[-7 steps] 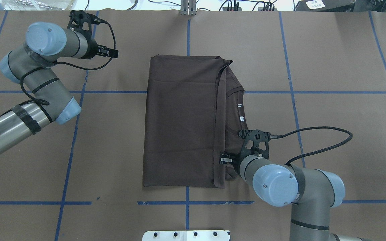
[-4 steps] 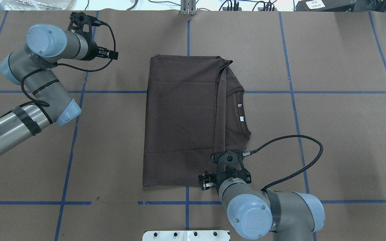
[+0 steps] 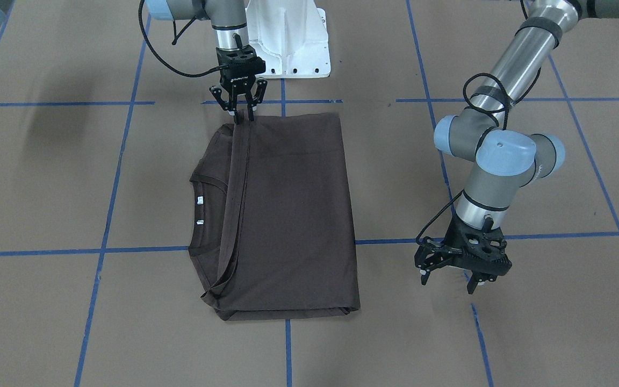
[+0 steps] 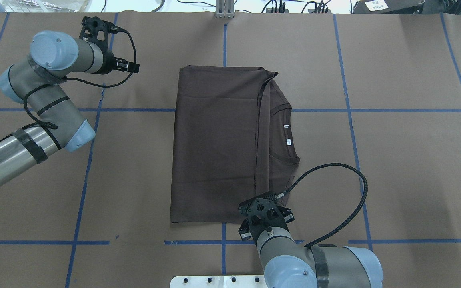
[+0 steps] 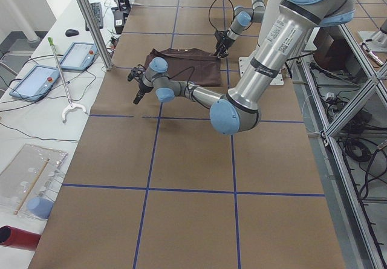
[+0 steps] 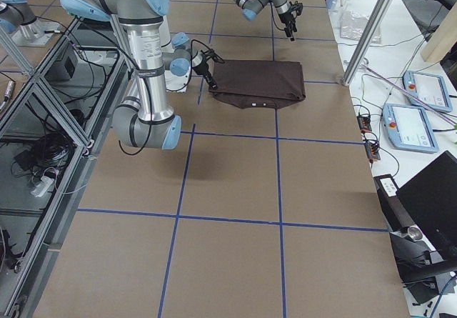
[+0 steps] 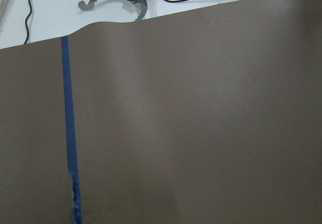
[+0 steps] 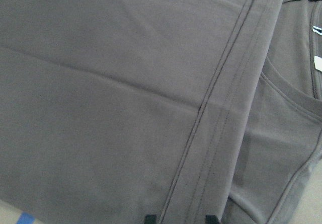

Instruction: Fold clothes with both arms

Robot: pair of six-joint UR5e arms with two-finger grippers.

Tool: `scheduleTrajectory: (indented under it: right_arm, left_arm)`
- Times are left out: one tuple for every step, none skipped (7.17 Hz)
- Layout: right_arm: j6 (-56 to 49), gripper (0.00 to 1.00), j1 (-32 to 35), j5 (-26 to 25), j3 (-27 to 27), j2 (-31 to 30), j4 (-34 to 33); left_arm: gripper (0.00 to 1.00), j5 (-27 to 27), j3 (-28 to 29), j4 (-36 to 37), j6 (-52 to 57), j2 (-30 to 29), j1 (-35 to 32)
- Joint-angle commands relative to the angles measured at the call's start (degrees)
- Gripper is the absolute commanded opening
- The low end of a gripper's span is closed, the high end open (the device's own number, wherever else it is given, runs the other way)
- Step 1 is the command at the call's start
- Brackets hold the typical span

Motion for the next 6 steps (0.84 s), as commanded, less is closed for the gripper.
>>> scheduleTrajectory:
  right_arm:
    - [-1.08, 0.39, -0.84, -0.83, 0.13, -0.05, 0.01]
    - [-1.17, 0.39, -1.1, -0.56, 0.56, 0.12, 0.02]
    - [-1.25, 0.39, -1.19, 0.05, 1.0, 0.03, 0.1]
    - [-1.26, 0.39, -1.45, 1.01, 1.7, -0.23, 0.1]
    - [-1.26, 0.39, -1.71, 1.19, 1.54, -0.32, 0.02]
    - [-1.26, 0.39, -1.8, 1.2, 1.54, -0.32, -0.07]
  left_arm:
    - [1.0, 0.02, 0.07, 0.0, -0.2, 0.01, 0.0]
    - [1.0, 0.02, 0.07, 0.0, -0.2, 0.01, 0.0]
    - [1.0, 0.02, 0.07, 0.0, -0.2, 0.01, 0.0]
    - [1.0, 0.02, 0.07, 0.0, -0.2, 0.01, 0.0]
    - [1.0, 0.02, 0.07, 0.0, -0.29, 0.01, 0.0]
    - [1.0, 0.02, 0.07, 0.0, -0.29, 0.01, 0.0]
